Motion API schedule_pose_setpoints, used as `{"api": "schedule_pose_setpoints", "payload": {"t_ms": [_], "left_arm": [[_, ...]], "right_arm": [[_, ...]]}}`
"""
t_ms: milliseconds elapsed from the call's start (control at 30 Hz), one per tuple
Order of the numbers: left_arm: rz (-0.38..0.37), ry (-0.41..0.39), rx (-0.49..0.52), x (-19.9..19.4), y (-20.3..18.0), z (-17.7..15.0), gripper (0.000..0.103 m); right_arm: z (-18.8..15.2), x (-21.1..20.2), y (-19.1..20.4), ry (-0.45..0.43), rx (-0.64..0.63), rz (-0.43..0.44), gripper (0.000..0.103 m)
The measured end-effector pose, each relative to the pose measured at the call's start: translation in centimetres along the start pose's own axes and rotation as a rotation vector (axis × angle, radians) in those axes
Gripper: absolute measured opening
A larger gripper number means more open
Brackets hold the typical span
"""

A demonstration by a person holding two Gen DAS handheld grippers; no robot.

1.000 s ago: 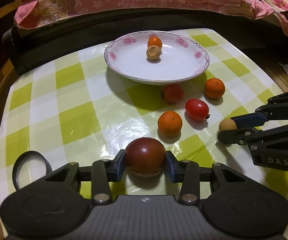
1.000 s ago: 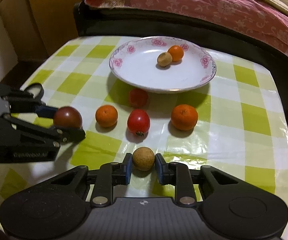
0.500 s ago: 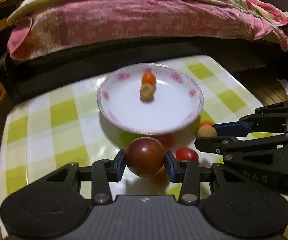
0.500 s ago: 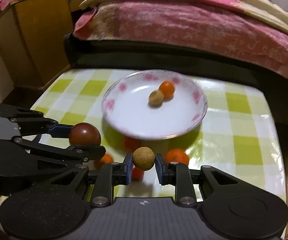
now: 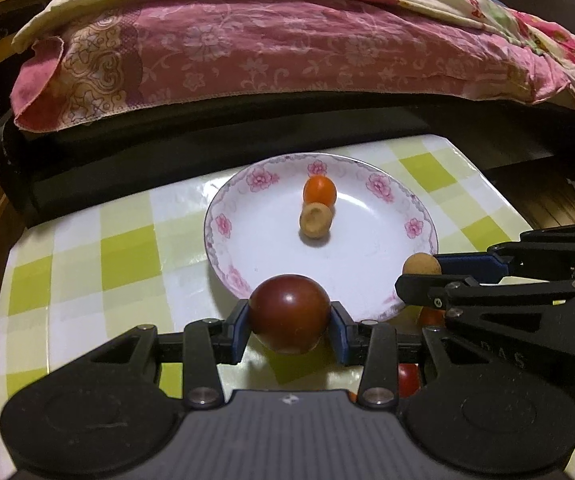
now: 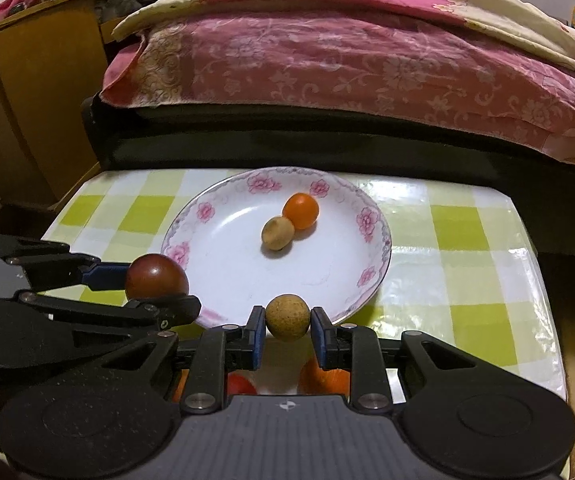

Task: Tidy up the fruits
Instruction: 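Carry both fruits over the white plate and open both grippers to release them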

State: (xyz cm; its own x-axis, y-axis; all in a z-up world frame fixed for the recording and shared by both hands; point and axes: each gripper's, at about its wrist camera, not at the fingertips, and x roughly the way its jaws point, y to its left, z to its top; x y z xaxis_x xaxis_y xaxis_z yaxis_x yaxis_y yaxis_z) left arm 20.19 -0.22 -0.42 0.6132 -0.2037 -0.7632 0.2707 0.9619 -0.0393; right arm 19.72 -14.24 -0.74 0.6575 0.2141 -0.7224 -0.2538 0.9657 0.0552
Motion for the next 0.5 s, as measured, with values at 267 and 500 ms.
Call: {"api": "schedule_pose_setpoints", "payload": {"t_ms": [267, 500], "left_arm": [[0.013, -0.008, 0.010, 0.59, -0.29, 0.41, 0.048], [0.022, -0.015, 0.016, 0.87, -0.39, 0.53, 0.047]], "right_arm": [[0.47, 0.56, -0.50, -0.006, 0.004, -0.010, 0.021], [0.69, 1.01, -0.67, -0.003, 0.006, -0.014, 0.022]]}}
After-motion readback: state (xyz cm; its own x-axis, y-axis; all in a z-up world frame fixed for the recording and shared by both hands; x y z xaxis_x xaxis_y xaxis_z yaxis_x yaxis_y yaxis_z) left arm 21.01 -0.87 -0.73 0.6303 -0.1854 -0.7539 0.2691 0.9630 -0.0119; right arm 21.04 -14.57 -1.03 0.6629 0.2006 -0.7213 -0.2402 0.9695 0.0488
